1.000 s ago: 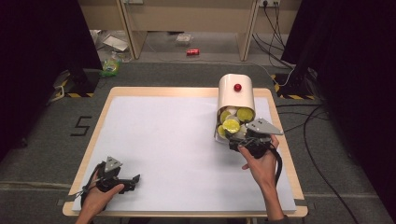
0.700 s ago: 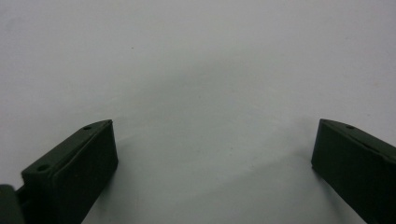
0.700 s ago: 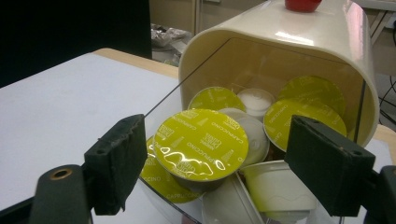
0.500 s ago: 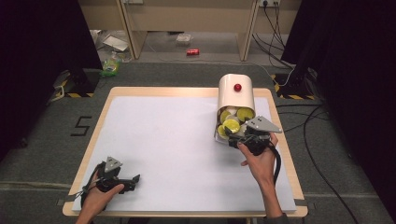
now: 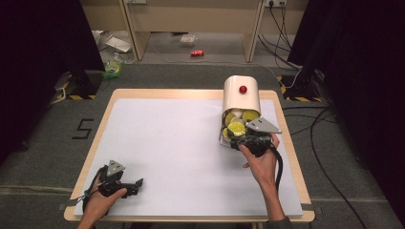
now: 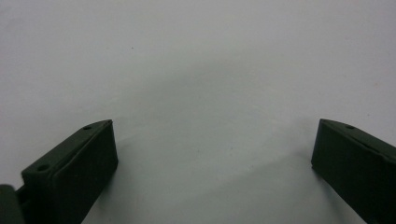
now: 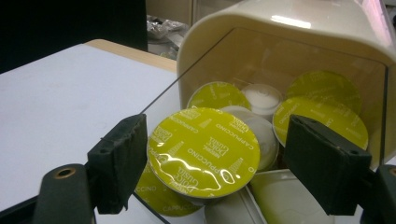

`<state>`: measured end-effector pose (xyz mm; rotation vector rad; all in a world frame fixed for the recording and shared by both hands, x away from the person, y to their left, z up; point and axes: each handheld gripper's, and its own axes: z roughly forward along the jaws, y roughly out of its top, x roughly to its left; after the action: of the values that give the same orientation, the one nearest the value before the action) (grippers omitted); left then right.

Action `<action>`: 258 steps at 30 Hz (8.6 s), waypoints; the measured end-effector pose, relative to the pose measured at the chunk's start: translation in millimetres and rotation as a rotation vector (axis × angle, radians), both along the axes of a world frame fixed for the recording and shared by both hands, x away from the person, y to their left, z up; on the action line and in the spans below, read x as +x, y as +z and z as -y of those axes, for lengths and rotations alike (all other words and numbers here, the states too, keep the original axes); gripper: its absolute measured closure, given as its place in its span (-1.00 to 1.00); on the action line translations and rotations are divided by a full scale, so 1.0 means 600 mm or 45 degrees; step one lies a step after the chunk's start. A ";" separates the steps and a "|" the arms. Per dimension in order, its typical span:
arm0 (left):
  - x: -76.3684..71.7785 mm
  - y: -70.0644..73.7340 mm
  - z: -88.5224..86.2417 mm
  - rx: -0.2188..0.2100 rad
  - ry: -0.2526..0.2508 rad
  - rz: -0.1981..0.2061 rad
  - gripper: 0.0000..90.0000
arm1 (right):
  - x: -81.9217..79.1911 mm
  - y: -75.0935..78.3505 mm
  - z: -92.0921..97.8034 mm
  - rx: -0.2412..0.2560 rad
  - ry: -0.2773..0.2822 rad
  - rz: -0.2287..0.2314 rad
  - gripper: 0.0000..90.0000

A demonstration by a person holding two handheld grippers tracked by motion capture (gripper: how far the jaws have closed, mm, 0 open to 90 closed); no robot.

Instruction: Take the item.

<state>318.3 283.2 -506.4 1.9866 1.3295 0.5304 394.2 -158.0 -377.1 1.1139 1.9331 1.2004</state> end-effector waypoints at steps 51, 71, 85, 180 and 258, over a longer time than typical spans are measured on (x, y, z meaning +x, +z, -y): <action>0.000 0.000 -0.001 -0.006 -0.001 -0.002 -1.00 | -0.038 0.046 0.031 0.086 0.073 0.054 -0.15; 0.000 0.000 -0.001 -0.008 -0.001 -0.002 -1.00 | -0.072 0.054 0.098 0.087 -0.022 0.072 -0.15; 0.000 0.000 -0.001 -0.008 -0.001 -0.002 -1.00 | -0.071 0.041 0.141 0.080 -0.112 0.062 -0.15; 0.000 0.000 -0.001 -0.006 -0.002 -0.002 -1.00 | 0.000 -0.164 0.179 -0.081 -0.246 -0.277 -0.16; 0.000 0.000 -0.001 -0.008 -0.001 -0.001 -1.00 | -0.016 -0.114 0.188 0.038 -0.238 -0.217 -0.37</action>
<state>318.3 283.9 -506.3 1.9823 1.3295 0.5242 384.7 -270.5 -445.4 1.4193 1.8897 1.0661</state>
